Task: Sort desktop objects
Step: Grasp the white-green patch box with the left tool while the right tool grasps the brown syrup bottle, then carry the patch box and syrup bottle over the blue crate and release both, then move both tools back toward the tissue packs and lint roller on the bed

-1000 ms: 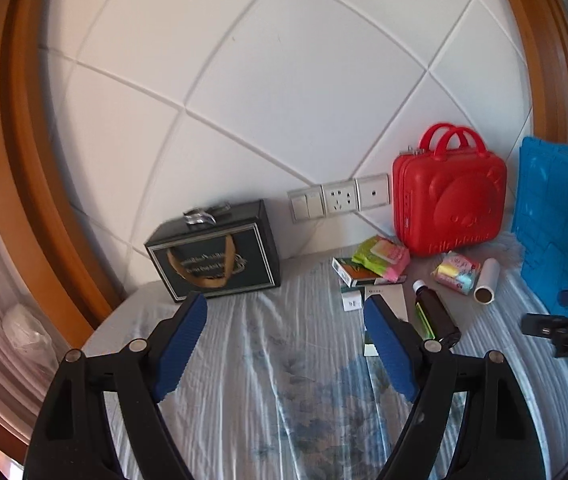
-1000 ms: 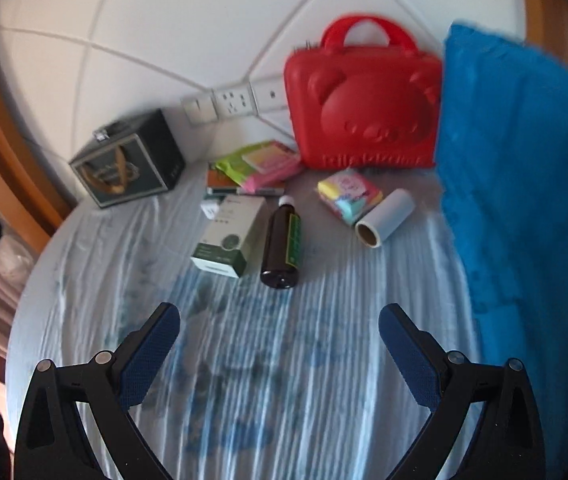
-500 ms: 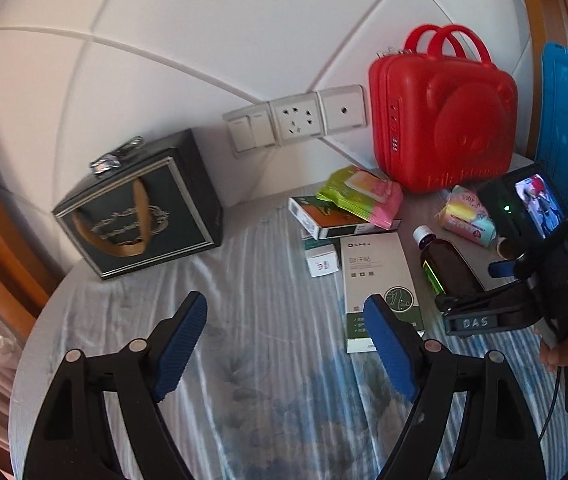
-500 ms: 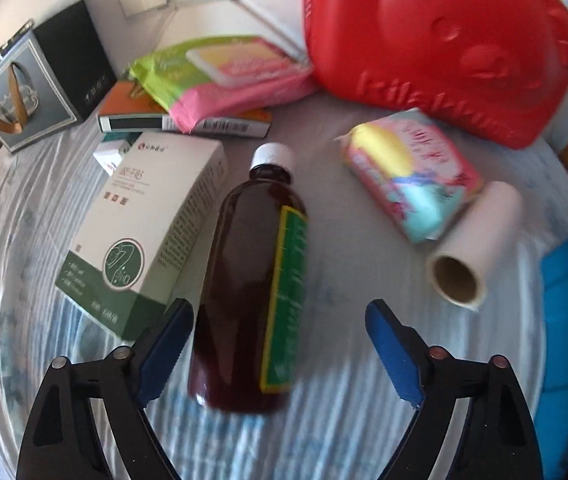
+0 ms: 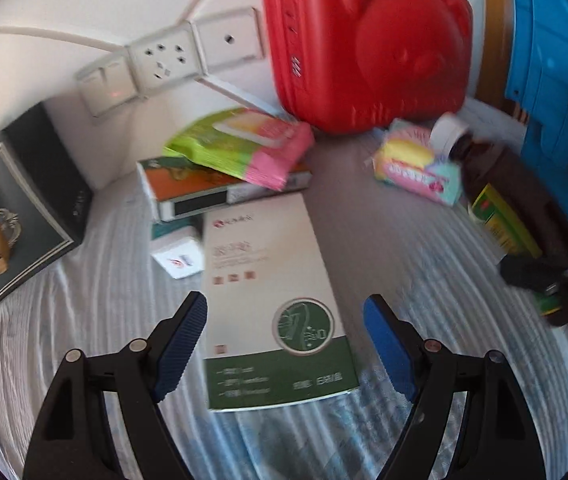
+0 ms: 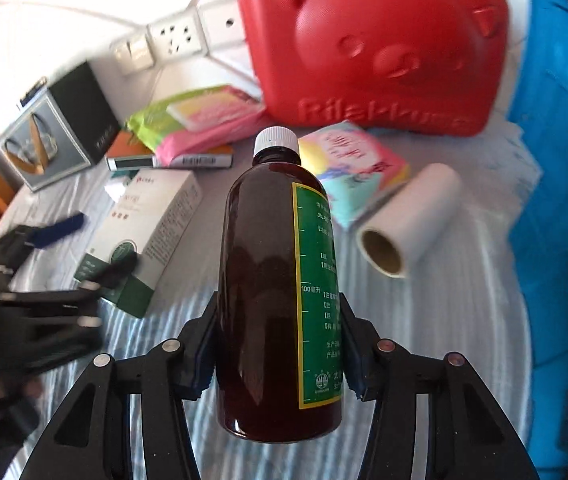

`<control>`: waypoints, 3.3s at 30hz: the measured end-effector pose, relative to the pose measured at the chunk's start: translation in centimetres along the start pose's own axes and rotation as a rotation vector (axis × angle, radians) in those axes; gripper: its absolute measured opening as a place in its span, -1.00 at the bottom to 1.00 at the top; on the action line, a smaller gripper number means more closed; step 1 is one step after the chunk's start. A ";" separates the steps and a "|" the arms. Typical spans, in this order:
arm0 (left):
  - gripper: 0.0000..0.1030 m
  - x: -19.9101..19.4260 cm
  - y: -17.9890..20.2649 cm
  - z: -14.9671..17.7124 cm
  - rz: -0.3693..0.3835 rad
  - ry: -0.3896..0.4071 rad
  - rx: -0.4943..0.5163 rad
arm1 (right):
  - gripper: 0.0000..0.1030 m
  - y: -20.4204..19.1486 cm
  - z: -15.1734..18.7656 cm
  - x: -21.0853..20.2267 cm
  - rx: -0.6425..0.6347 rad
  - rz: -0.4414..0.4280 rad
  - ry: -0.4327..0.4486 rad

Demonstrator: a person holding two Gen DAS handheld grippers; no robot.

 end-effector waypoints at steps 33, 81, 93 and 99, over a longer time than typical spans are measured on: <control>0.47 -25.9 3.6 -1.7 -0.231 0.376 0.081 | -0.02 -4.4 4.2 -27.8 0.036 -0.236 0.329; 0.66 -44.3 34.1 -10.2 -0.088 0.626 0.153 | 0.91 19.5 16.2 -57.4 0.290 -0.008 0.670; 0.66 -42.1 23.6 -2.4 -0.152 0.532 0.062 | 0.95 9.8 16.3 -53.0 0.220 -0.082 0.621; 0.66 -41.2 13.1 1.9 -0.267 0.469 -0.013 | 0.96 2.9 15.1 -49.1 0.179 -0.120 0.573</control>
Point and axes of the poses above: each gripper's, at about its wrist camera, not at the fingertips, and x roughly the way its jaws point, y to its right, z to its underside, the point moved 1 cm from there along x, roughly the way its jaws point, and after that the axes turned 5 degrees about x, right-handed, at the moved point
